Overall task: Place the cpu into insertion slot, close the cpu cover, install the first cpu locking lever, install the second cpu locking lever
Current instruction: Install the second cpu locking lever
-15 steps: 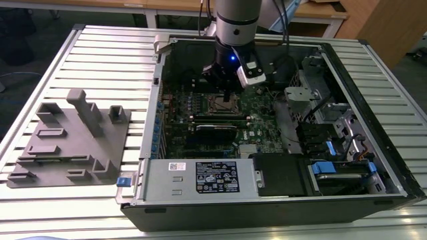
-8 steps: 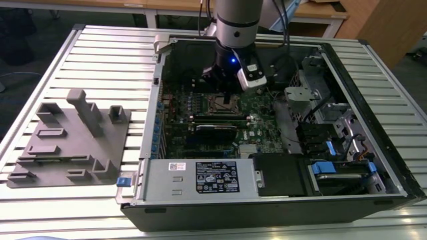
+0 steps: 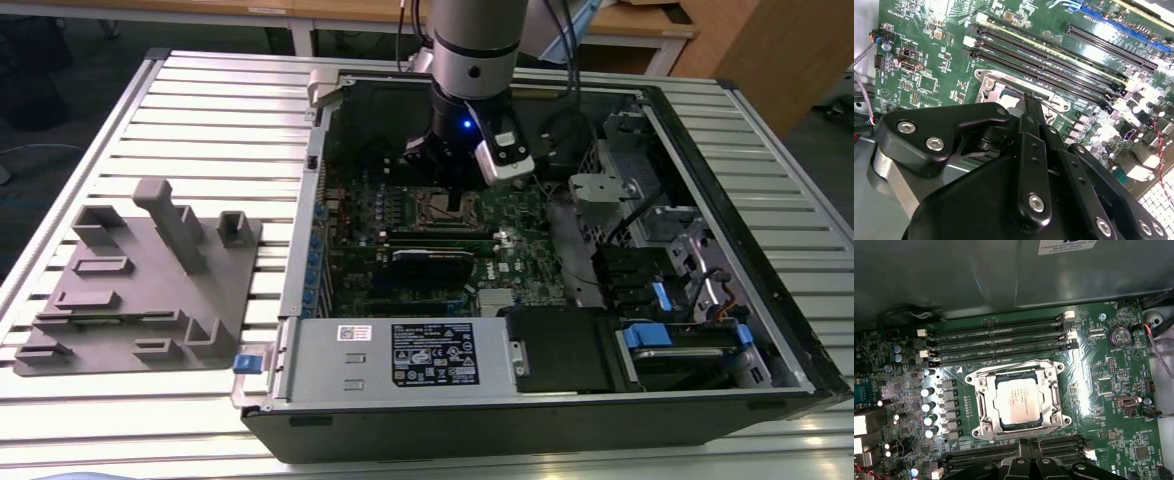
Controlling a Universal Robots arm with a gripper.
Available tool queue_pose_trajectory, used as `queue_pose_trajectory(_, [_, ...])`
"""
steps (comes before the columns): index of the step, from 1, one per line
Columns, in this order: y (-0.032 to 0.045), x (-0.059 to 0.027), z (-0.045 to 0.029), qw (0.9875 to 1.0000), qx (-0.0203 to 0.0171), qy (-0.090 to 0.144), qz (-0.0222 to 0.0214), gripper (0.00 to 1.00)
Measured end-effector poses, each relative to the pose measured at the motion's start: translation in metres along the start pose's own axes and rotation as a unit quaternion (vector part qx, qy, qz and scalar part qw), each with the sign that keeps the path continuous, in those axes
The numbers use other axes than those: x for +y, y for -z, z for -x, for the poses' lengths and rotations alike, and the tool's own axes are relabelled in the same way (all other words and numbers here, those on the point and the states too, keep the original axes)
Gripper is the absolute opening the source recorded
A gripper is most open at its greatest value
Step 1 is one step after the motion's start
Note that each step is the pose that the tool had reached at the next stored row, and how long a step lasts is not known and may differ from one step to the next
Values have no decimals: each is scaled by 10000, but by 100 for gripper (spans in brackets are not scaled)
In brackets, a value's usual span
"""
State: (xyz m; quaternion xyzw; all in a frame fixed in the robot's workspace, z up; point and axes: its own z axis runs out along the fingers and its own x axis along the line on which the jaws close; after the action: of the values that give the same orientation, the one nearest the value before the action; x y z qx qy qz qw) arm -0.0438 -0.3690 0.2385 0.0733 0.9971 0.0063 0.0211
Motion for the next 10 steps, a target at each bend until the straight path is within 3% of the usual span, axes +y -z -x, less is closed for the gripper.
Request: queue_pose_trajectory(10, [0, -28, -43, 10000, -10, 1, 1, 11])
